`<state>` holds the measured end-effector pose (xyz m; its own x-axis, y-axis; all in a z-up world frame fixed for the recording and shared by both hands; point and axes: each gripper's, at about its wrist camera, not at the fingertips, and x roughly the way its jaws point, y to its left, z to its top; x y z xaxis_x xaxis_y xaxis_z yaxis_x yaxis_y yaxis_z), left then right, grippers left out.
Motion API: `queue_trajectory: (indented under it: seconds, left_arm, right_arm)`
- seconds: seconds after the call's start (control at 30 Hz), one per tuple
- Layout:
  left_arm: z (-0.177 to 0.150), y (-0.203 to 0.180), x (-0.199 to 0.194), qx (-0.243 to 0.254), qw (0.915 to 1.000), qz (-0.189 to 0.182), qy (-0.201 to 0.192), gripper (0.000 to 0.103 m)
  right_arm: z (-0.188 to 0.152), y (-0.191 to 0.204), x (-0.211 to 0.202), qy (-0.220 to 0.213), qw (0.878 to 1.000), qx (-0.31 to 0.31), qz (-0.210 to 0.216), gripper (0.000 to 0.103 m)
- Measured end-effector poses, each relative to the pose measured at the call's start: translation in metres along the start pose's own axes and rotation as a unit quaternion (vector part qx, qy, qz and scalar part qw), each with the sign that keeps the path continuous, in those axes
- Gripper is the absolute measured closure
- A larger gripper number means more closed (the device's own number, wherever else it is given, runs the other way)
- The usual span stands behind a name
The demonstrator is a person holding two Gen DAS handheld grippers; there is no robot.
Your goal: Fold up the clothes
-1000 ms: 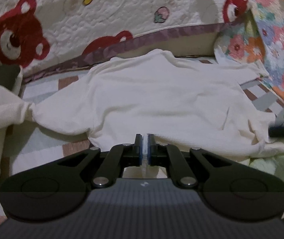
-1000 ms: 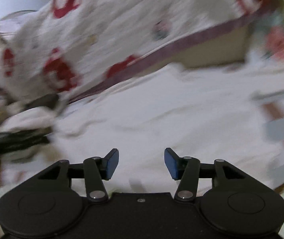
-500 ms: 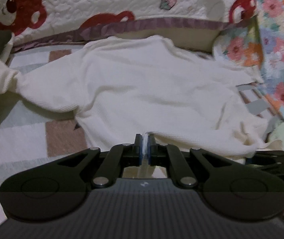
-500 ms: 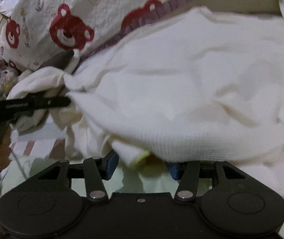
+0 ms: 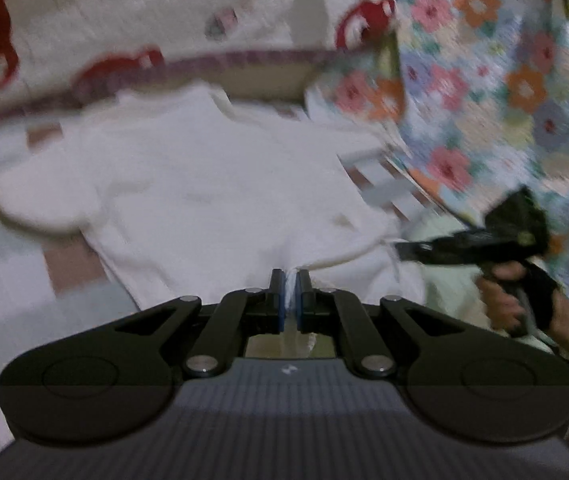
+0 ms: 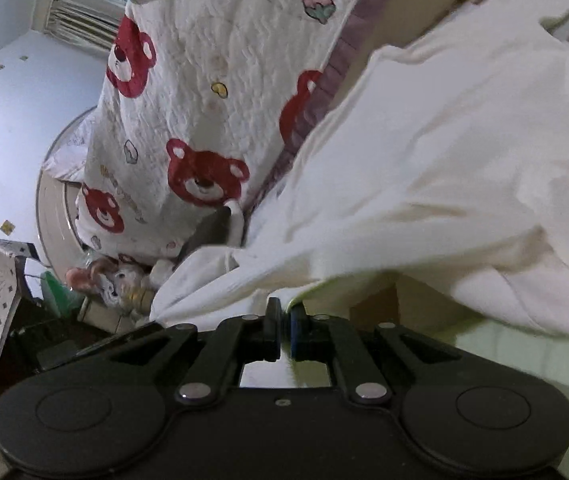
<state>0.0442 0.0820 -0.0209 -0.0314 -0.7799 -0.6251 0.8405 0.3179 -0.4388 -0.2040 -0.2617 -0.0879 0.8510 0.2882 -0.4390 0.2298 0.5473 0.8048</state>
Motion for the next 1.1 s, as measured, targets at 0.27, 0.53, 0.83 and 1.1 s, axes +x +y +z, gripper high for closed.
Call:
queue_trajectory:
  seconds: [0.27,0.53,0.83,1.1]
  left_arm:
    - [-0.051,-0.019,0.063,0.008,0.9763,0.045,0.212,0.099]
    - [-0.054,-0.033,0.063,0.051,0.9722,0.08,0.214,0.099]
    - [-0.023,-0.053,0.002,0.102,0.9845,0.106,0.095,0.1]
    - [-0.056,-0.033,0.04,0.007,0.9742,0.03,0.224,0.1]
  right_arm:
    - [-0.045,-0.004,0.035,0.135,0.969,-0.085,-0.188,0.092]
    - [-0.061,-0.01,0.04,0.165,0.97,-0.064,-0.164,0.057]
    - [-0.054,0.025,0.004,0.115,0.974,-0.179,-0.077,0.097]
    - [-0.073,0.017,0.027,0.19,0.94,-0.223,-0.172,0.097]
